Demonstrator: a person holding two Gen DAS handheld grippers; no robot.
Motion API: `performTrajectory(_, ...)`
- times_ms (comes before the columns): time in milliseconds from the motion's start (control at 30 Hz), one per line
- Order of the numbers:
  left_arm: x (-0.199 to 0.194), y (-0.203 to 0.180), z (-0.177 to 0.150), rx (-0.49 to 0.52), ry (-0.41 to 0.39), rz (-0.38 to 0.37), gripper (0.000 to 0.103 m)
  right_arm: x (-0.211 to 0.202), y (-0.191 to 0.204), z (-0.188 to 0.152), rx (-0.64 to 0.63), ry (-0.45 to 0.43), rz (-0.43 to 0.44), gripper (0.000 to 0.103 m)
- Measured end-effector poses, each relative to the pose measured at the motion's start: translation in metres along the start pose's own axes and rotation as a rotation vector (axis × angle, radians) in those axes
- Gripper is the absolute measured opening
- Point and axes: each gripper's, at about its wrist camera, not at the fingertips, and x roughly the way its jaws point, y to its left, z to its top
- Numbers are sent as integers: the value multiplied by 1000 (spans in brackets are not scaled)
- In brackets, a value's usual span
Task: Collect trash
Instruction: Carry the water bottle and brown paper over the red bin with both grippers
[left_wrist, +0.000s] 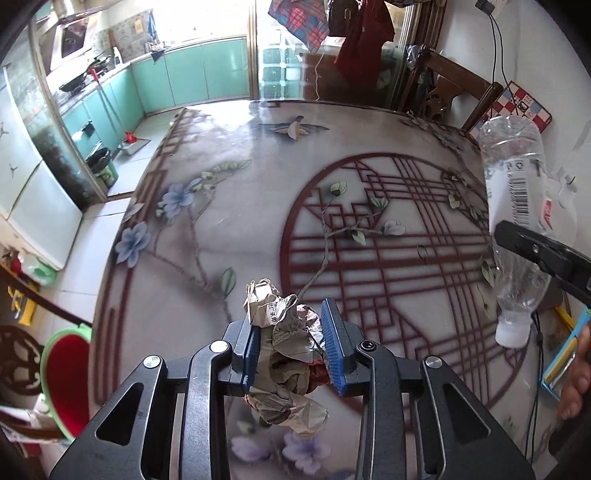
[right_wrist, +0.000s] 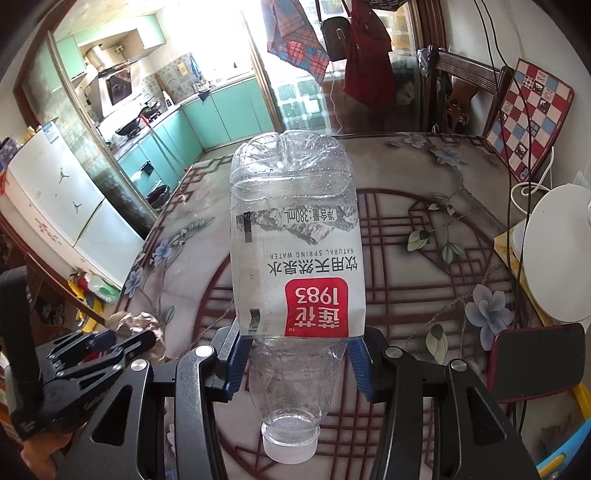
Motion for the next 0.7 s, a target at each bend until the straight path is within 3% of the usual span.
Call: performTrajectory(700,-69,61,-66,-174,-69,64,32,-26,93,-40,-168,13,95,46)
